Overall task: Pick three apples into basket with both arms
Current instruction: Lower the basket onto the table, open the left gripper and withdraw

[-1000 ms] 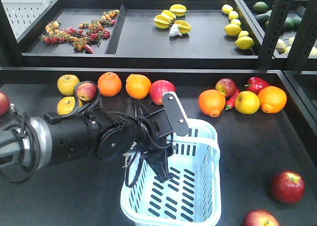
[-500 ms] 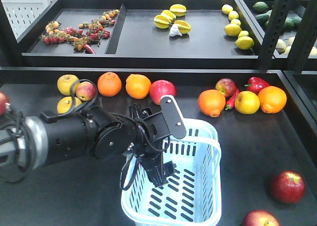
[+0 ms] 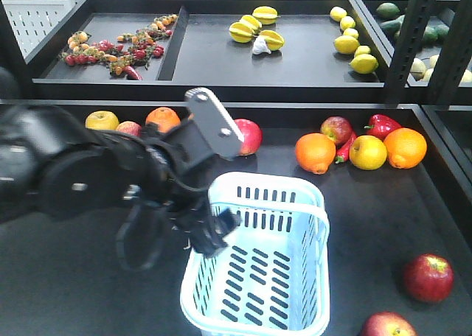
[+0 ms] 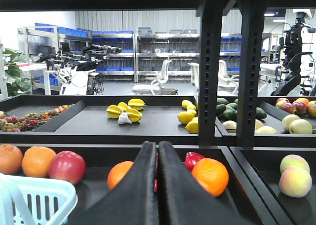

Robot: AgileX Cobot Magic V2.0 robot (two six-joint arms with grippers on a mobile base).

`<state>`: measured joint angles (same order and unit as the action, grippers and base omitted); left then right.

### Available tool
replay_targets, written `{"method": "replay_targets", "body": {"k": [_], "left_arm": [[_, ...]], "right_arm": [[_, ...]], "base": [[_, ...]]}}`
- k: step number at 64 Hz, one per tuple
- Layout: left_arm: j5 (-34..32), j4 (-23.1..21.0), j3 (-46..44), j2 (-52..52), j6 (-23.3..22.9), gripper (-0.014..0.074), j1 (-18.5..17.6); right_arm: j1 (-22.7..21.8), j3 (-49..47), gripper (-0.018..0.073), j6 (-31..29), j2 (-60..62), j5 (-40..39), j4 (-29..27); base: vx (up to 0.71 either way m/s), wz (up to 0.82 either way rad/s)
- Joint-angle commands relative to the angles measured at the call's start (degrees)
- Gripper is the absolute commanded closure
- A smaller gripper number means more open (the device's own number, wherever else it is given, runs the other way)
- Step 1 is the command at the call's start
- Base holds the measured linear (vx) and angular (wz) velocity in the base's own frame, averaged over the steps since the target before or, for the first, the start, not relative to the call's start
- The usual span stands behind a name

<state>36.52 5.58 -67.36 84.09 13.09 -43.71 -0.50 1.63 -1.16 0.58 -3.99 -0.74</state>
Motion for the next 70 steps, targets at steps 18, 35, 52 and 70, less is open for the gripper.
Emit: {"method": "replay_targets", "body": {"k": [18,35,52,70], "left_arm": [[8.5,19.5,-1.8,-14.3,-24.5,-0.0072,1.0],[7.7,19.4,4.8,-22.5,-28.0,-0.0063,10.0],[3.6,19.5,20.4,-34.6,-37.9,-0.0055,17.9],[4.8,19.1,25.7,-50.9,-45.3,-0.0044,18.6]], "right_arm": [[0.0,0.8,0.0568,-0.2,0.7,-4.1,0.4],[0.0,0.8,0.0568,-0.2,0.7,-4.1,0.4],[0.0,0.8,0.0568,-0.2,0.7,-4.1,0.4],[0.0,0.8,0.0568,-0.2,0.7,-4.1,0.4]], "base": [[0.0,0.0],[0.0,0.0],[0.0,0.0],[0.0,0.0]]}}
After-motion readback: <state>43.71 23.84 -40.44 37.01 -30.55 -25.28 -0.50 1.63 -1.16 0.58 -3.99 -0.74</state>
